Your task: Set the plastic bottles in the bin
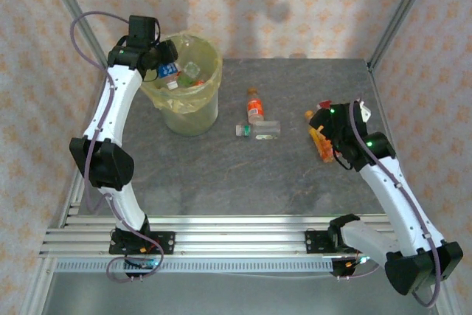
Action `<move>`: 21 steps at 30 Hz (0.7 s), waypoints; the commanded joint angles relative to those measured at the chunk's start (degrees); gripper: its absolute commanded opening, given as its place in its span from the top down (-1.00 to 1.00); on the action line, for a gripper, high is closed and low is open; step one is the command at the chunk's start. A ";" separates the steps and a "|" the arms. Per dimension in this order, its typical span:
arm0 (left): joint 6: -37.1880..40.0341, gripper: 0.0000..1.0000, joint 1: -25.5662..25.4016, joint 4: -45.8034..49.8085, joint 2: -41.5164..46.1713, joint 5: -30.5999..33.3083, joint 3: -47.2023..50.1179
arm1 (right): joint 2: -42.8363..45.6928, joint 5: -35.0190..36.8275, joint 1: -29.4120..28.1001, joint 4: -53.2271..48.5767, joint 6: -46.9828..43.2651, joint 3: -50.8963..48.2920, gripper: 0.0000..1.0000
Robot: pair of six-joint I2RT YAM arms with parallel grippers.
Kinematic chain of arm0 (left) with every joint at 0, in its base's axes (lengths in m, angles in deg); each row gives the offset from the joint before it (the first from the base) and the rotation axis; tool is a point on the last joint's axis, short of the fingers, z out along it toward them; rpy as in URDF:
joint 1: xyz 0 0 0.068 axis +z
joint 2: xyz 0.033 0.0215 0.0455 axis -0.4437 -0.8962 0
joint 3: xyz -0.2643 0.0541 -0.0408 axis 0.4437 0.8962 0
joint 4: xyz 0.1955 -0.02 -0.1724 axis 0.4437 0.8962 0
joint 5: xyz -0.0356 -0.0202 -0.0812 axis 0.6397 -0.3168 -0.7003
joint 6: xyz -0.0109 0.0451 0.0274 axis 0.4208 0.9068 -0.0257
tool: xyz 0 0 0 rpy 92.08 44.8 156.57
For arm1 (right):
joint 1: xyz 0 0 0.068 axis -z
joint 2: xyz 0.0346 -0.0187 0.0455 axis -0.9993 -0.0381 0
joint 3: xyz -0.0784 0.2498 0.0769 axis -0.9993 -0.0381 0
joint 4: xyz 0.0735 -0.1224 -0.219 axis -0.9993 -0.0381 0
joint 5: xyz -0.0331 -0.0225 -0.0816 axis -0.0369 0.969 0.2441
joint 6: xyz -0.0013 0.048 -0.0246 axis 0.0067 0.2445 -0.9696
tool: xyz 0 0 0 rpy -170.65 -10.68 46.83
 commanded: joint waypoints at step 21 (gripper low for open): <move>1.62 -0.69 0.37 2.57 9.02 7.23 2.46 | -1.22 -1.39 0.28 1.14 -0.60 -0.02 -0.98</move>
